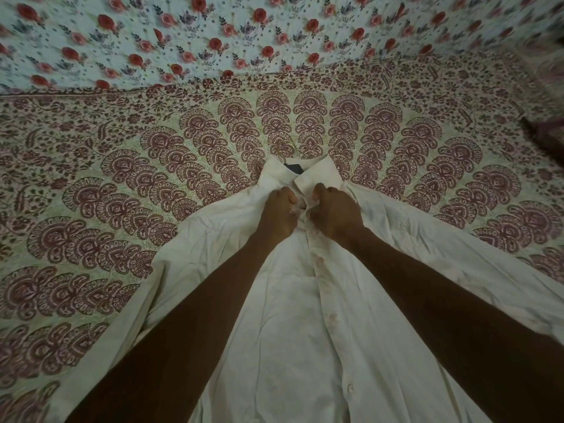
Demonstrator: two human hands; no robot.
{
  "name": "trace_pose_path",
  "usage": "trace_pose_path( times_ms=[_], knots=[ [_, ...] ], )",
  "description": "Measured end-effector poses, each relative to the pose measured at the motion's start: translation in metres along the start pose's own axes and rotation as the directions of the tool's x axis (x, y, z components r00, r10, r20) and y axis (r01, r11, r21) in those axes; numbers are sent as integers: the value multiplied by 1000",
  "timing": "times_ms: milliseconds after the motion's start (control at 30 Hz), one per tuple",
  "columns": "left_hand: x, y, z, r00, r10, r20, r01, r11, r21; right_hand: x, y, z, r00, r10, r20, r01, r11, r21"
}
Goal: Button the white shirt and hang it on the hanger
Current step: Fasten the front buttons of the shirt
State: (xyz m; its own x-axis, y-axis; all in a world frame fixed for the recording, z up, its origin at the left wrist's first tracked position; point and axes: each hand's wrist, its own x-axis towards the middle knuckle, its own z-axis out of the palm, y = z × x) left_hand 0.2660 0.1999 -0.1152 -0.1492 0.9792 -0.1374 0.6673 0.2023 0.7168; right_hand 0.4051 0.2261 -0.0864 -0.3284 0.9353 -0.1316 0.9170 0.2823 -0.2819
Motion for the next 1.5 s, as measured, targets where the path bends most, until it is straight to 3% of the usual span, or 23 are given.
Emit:
trace_pose_path(
  times_ms=[133,267,533,733,900,967,1067,1200,1300,1367,1500],
  knots=[
    [-6,-2,3,998,59,-20,-55,981,184,-5,-4,2,999,41,23,-39,996,-85],
    [-18,-3,3,997,58,-54,-37,946,322,-21,-3,1,988,64,139,-50,993,-103],
    [-39,-5,-20,990,46,-132,6,930,368,-41,31,-15,991,131,-17,-131,991,12],
    [-36,-9,-34,989,-38,140,-30,890,454,-45,32,-27,983,104,154,-80,984,-156],
    [-58,1,-32,998,1,62,-27,903,429,-75,37,-20,986,97,135,-71,980,-184],
    [-77,-4,-25,998,40,47,-56,900,432,-93,43,-12,975,120,190,-80,976,-204],
    [-108,-23,-16,993,107,59,-122,824,553,-120,62,4,947,133,293,-71,974,-213],
    [-116,-31,-15,987,113,116,-161,764,624,-130,81,3,957,69,282,-6,976,-217],
    [-113,-21,-15,992,97,85,-129,764,632,-123,71,-10,950,116,289,-64,981,-182],
    [-120,-10,-9,990,124,63,-136,772,621,-125,66,-15,969,157,192,-139,985,-104],
    [-151,35,22,991,114,75,-136,869,475,-154,81,-22,948,297,111,-296,955,-27]
  ],
)
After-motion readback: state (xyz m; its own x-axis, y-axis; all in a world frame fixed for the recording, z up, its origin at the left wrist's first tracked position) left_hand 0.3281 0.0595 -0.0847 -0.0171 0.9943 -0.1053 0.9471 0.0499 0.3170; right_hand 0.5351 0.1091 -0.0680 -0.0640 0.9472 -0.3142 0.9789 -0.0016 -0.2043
